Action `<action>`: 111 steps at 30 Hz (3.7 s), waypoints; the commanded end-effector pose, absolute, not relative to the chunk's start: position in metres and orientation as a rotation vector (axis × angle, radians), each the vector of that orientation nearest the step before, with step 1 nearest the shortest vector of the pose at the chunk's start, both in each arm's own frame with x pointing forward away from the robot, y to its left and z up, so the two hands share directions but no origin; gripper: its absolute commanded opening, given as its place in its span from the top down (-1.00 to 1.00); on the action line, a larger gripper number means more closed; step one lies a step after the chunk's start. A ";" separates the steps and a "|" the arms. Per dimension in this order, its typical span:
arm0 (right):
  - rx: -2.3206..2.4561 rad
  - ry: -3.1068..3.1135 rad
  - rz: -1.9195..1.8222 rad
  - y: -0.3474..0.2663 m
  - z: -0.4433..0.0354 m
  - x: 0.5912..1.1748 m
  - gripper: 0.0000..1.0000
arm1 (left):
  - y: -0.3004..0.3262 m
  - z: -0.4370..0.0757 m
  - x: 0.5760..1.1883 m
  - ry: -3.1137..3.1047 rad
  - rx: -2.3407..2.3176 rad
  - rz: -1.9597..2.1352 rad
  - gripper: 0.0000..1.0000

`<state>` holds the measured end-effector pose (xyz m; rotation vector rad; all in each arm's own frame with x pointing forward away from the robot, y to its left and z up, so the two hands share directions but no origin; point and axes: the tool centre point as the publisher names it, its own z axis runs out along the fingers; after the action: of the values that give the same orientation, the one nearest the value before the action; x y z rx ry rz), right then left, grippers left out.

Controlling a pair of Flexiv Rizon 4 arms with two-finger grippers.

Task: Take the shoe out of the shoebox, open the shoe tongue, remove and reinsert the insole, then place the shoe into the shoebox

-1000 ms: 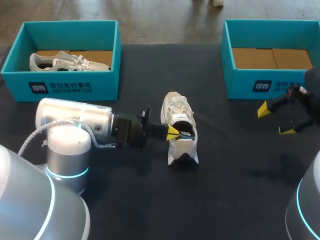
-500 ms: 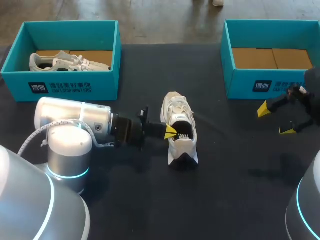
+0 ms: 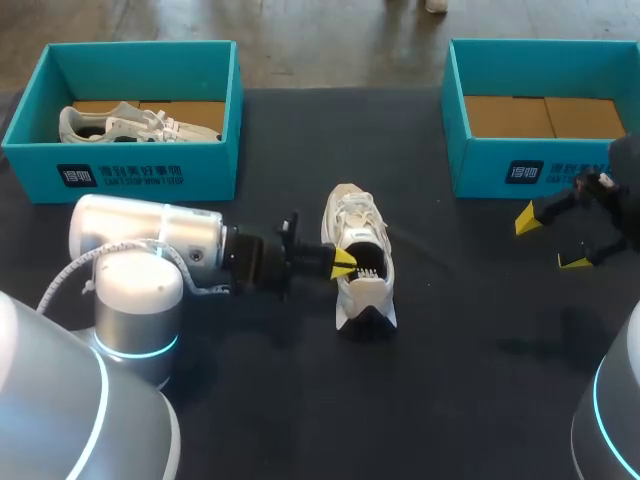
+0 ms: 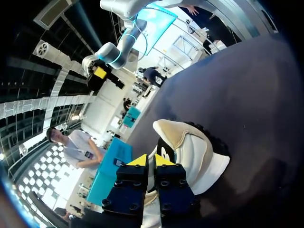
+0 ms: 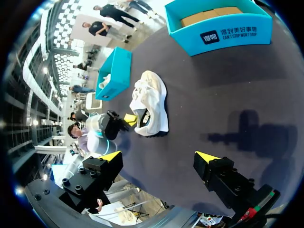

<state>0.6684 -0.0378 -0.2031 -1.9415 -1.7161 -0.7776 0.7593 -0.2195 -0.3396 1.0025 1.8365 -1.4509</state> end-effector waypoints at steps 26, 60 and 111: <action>-1.945 -1.717 -0.775 -0.037 -0.203 0.668 -1.00 | -0.181 -0.252 0.746 1.851 1.379 -1.277 -0.22; -1.945 -1.717 -0.775 -0.037 -0.203 0.668 -1.00 | -0.168 -0.208 0.738 2.009 2.246 -0.739 1.00; -1.945 -1.717 -0.775 -0.037 -0.203 0.668 -1.00 | -0.222 -0.289 0.760 1.959 2.545 -0.354 1.00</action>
<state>0.6683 -0.0378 -0.2030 -1.9415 -1.7161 -0.7777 0.7572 -0.2151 -0.2808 2.5359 1.9534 -0.3521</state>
